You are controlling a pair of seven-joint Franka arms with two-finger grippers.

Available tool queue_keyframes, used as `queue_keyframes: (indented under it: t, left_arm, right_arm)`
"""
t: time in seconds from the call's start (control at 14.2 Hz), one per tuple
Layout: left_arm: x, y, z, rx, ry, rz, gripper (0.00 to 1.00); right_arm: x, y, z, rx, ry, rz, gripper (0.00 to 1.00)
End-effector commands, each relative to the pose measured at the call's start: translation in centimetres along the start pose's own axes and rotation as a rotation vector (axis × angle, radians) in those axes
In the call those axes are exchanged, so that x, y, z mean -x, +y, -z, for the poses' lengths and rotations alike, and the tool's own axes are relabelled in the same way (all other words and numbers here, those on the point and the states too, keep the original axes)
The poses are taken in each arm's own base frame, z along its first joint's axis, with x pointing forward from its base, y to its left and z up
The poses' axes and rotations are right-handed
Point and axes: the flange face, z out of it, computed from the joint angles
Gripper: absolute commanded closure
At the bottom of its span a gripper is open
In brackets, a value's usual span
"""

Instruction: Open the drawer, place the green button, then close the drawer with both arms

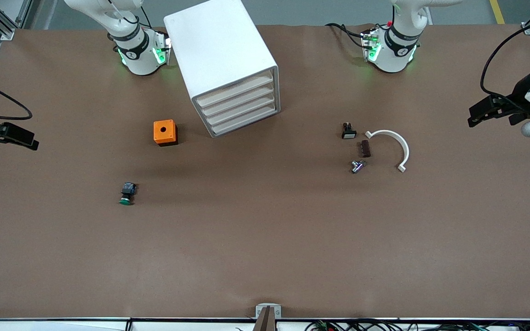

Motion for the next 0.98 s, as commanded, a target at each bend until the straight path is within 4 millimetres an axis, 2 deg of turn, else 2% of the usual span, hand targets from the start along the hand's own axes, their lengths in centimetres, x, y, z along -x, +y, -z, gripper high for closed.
queue_keyframes:
  t: [0.0,0.35,0.49,0.63,0.77,0.91]
  left_arm:
    - [0.3,-0.2,0.9,-0.003,0.003,0.002,0.00]
    - [-0.1,0.2,0.4,-0.001,-0.005,-0.001,0.00]
    - [-0.7,1.0,-0.9,0.000,-0.031,-0.013,0.00]
    - [-1.6,2.5,-3.3,0.001,-0.079,-0.037,0.00]
    - [-2.0,2.6,-5.5,0.000,-0.154,-0.042,0.00]
    - [-2.2,3.2,-6.9,-0.002,-0.199,-0.057,0.00]
  right_arm:
    - [0.2,0.5,0.7,0.016,0.005,-0.011,0.00]
    - [0.3,0.5,0.8,0.016,0.008,-0.011,0.00]
    - [0.3,0.5,0.8,0.017,0.008,-0.012,0.00]
    - [0.3,0.3,0.8,0.016,0.008,-0.008,0.00]
    - [0.2,0.4,0.7,0.016,0.007,-0.010,0.00]
    - [0.2,0.3,0.7,0.016,0.005,-0.008,0.00]
